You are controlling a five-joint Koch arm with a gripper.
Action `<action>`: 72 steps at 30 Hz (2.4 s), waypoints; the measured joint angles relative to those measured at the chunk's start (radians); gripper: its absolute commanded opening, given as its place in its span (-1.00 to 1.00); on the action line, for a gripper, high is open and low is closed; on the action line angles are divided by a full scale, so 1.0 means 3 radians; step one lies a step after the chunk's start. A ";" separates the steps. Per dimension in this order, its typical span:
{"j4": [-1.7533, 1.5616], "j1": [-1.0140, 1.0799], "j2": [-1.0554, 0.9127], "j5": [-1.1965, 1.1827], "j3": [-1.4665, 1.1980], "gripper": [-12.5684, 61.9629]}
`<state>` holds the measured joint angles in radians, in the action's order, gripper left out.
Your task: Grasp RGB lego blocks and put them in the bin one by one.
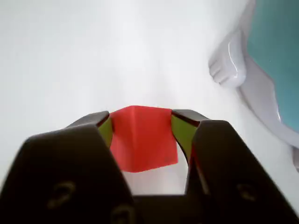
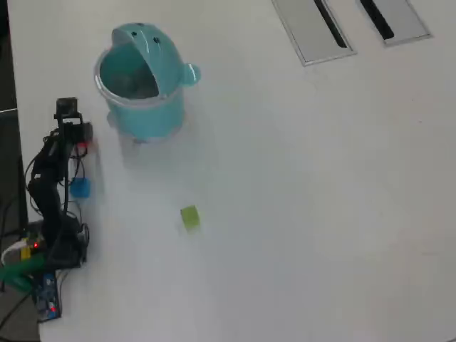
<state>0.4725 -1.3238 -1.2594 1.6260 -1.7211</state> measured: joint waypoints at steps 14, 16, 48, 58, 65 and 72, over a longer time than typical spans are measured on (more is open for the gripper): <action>-0.0005 0.0005 0.0015 0.0005 -0.0153 0.02; -0.0015 0.0000 0.0066 0.0000 -0.0143 0.02; -0.0235 -0.0020 -0.0128 0.0220 -0.0399 -0.27; -0.0782 -0.0066 -0.0741 0.0092 -0.0695 -0.40; -0.0956 -0.0082 -0.1079 -0.0056 -0.0695 -0.40; -0.1110 -0.0102 -0.1217 -0.0092 0.0036 -0.40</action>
<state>0.1396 -1.3545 -1.6245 1.5984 -1.7104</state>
